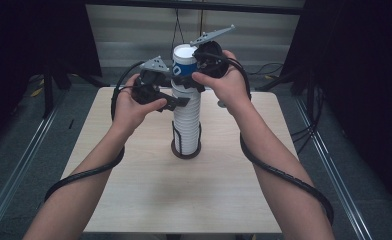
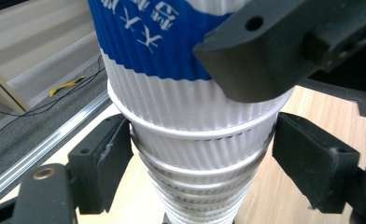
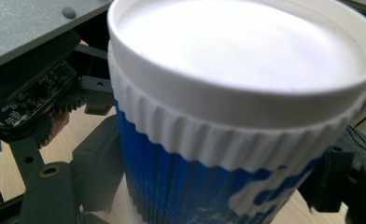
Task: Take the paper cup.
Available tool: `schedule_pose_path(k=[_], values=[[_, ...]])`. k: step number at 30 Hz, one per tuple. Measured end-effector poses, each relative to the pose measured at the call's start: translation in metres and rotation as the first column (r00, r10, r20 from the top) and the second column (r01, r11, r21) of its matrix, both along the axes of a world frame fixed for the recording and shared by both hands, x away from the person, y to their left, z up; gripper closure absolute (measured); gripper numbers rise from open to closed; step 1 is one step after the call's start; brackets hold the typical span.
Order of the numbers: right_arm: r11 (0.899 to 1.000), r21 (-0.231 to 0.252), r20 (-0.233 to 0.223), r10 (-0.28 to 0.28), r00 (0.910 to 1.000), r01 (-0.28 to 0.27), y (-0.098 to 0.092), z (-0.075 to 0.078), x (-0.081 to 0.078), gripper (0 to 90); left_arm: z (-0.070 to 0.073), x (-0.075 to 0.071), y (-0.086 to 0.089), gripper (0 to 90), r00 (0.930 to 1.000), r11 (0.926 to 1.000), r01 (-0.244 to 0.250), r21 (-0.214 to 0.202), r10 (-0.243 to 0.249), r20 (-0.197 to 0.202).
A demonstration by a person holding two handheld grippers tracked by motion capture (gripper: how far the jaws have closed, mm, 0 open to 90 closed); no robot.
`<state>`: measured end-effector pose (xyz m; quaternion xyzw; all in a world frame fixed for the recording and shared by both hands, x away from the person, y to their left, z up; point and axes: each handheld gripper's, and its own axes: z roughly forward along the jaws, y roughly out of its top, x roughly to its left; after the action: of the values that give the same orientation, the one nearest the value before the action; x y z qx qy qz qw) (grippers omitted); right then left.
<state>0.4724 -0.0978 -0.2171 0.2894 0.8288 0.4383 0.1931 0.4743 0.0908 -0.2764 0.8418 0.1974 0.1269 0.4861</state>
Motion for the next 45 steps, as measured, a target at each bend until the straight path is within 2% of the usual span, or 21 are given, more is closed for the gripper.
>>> schedule_pose_path(k=[6, 13, 22, 33, 38, 45], values=[[1.000, 0.013, 0.015, 0.000, 0.9999, 0.000, -0.001, 0.004, -0.001, 21.6, -0.002, 0.000, 0.002, 20.6, 1.0000, 0.9999, 0.005, -0.014, -0.005, 0.008], [1.000, 0.004, 0.018, -0.005, 0.9998, 0.004, -0.002, 0.009, -0.002, 21.7, -0.002, 0.001, 0.003, 22.7, 0.9998, 0.9988, 0.003, -0.050, -0.003, -0.017], [1.000, 0.014, 0.020, -0.014, 0.9997, 0.014, -0.005, 0.010, -0.004, 21.7, -0.002, 0.000, 0.003, 24.4, 0.9999, 0.9977, 0.005, -0.068, -0.006, -0.014], [0.999, 0.031, 0.035, -0.020, 0.9992, 0.019, -0.009, 0.019, -0.006, 21.6, -0.002, 0.000, 0.002, 24.9, 0.9999, 0.9980, 0.008, -0.063, -0.009, -0.009], [0.999, 0.035, 0.037, -0.021, 0.9991, 0.020, -0.009, 0.020, -0.006, 21.6, -0.001, 0.000, 0.003, 25.2, 0.9999, 0.9988, 0.014, -0.047, -0.014, -0.002], [0.999, 0.042, 0.031, -0.025, 0.9992, 0.024, -0.006, 0.021, -0.003, 21.7, -0.004, 0.000, 0.008, 27.0, 0.9998, 0.9978, 0.012, -0.066, -0.013, -0.015]])
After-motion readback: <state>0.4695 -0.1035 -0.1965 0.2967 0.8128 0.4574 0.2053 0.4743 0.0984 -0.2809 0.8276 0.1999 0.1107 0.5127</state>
